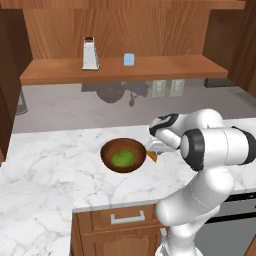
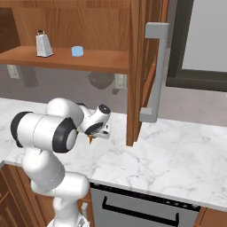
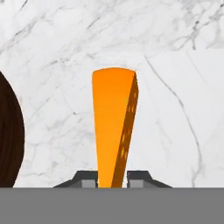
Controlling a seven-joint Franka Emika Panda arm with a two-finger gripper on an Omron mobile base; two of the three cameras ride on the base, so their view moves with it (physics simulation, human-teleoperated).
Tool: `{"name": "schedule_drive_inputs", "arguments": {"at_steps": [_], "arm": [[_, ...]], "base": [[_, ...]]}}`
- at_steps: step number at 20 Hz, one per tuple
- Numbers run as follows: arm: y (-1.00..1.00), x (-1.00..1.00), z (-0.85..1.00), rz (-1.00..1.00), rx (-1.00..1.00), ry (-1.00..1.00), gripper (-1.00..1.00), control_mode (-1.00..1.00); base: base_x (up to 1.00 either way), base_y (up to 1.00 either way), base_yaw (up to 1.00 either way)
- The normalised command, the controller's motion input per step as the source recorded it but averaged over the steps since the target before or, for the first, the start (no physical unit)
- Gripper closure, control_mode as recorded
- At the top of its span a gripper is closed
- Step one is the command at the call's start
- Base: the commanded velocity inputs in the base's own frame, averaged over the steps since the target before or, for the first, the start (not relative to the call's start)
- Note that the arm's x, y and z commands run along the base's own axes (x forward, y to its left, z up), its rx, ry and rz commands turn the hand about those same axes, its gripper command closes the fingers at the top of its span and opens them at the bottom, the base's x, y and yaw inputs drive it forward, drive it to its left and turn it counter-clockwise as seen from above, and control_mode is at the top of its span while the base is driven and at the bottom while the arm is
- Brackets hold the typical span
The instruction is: Pick the cheese from the fridge and the cheese grater from the cabinet and place them next to the salad bowl.
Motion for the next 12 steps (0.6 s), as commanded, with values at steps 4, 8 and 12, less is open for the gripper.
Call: {"name": "schedule_drive_inputs", "arguments": {"at_steps": [4,8,12], "arm": [[0.08,-0.06,0.00,0.00,0.00,0.00,-1.00,-1.00],[0.01,-0.03,0.01,0.00,0.00,0.00,-1.00,-1.00],[0.01,-0.14,0.21,0.00,0.00,0.00,-1.00,-1.00]], "base": [[0.00,0.00,0.00],[0.00,0.00,0.00],[0.00,0.00,0.00]]}}
